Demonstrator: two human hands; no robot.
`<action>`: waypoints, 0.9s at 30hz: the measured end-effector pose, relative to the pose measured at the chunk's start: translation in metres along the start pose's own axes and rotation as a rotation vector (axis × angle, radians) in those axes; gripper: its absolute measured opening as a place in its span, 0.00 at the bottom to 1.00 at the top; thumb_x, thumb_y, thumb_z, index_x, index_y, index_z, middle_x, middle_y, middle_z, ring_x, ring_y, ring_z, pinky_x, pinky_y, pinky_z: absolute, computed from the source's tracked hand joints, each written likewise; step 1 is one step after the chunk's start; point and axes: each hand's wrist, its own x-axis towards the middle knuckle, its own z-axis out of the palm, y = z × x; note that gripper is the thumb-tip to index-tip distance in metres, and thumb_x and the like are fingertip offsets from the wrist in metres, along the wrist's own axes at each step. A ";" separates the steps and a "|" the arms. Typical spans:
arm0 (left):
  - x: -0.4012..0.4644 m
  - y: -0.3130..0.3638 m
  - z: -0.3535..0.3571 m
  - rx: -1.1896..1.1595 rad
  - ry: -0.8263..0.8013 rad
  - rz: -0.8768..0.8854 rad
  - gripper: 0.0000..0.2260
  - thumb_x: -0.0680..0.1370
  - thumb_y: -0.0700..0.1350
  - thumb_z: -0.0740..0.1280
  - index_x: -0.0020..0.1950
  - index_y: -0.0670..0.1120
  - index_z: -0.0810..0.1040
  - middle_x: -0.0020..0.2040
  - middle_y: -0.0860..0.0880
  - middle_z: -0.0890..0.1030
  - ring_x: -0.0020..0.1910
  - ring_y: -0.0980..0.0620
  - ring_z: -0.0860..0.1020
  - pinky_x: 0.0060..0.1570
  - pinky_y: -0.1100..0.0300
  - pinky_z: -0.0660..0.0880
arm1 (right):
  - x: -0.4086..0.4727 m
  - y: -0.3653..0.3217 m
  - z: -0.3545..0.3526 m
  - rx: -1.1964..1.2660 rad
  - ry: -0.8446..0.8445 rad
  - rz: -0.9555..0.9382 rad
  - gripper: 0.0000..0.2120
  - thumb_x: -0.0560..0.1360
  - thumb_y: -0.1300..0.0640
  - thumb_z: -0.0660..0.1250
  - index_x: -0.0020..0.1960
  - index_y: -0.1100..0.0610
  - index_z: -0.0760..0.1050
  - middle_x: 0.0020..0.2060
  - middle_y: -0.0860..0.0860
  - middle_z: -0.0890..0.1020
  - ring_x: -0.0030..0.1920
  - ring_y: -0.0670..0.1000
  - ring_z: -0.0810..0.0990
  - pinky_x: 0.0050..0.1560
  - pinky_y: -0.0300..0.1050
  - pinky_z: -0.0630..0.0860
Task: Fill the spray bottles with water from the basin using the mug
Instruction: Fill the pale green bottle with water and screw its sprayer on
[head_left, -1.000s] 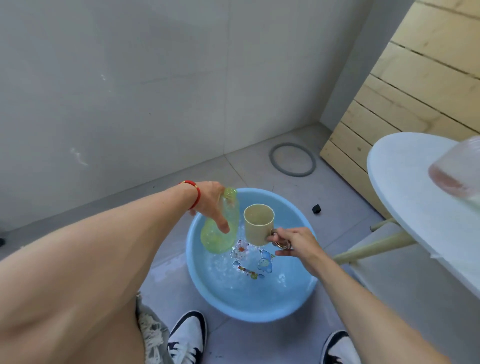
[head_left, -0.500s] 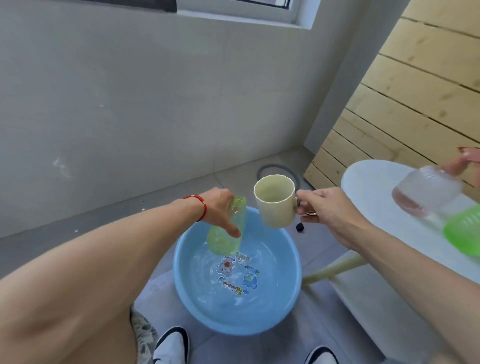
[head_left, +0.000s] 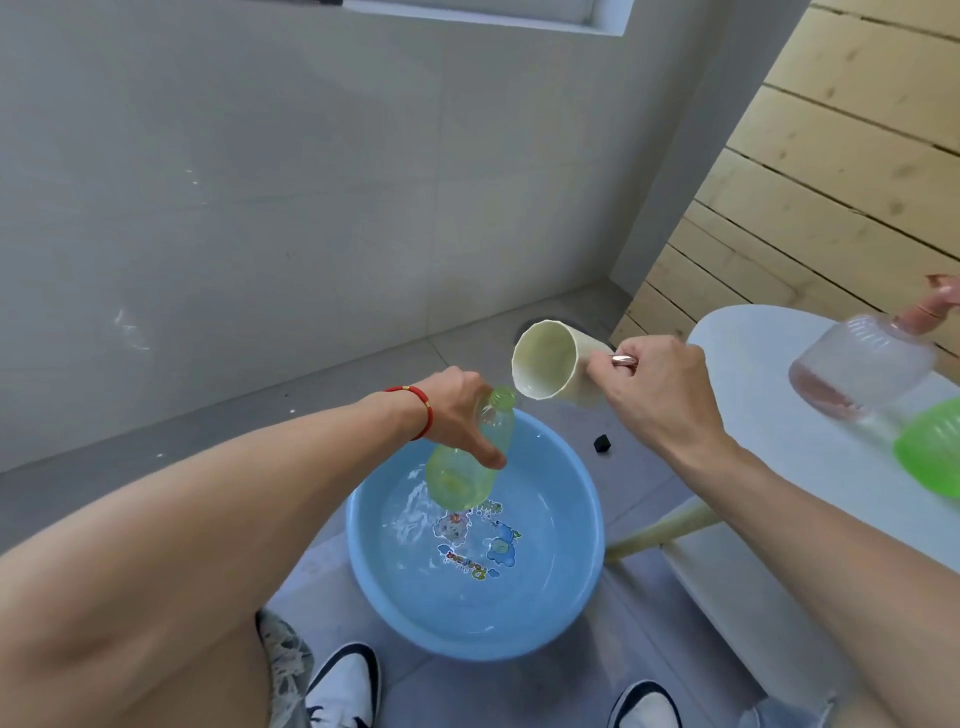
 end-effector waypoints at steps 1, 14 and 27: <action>0.000 0.000 0.000 0.001 -0.002 -0.003 0.26 0.63 0.66 0.81 0.42 0.50 0.74 0.39 0.50 0.78 0.38 0.49 0.77 0.33 0.58 0.71 | 0.000 0.001 0.001 -0.009 0.006 -0.017 0.23 0.75 0.54 0.66 0.28 0.54 0.57 0.25 0.52 0.58 0.28 0.52 0.56 0.29 0.50 0.57; 0.001 0.001 0.002 -0.011 -0.032 -0.013 0.28 0.63 0.64 0.82 0.49 0.47 0.78 0.43 0.49 0.81 0.41 0.47 0.79 0.37 0.57 0.74 | 0.001 0.003 0.005 -0.079 0.071 -0.171 0.25 0.74 0.56 0.68 0.28 0.53 0.54 0.22 0.49 0.57 0.29 0.56 0.59 0.31 0.49 0.59; 0.003 0.001 0.004 0.002 -0.050 -0.010 0.27 0.62 0.63 0.83 0.46 0.46 0.78 0.42 0.48 0.81 0.39 0.48 0.79 0.39 0.54 0.78 | 0.002 0.008 0.011 -0.147 0.153 -0.364 0.28 0.74 0.59 0.72 0.29 0.51 0.54 0.25 0.45 0.59 0.32 0.55 0.65 0.35 0.45 0.59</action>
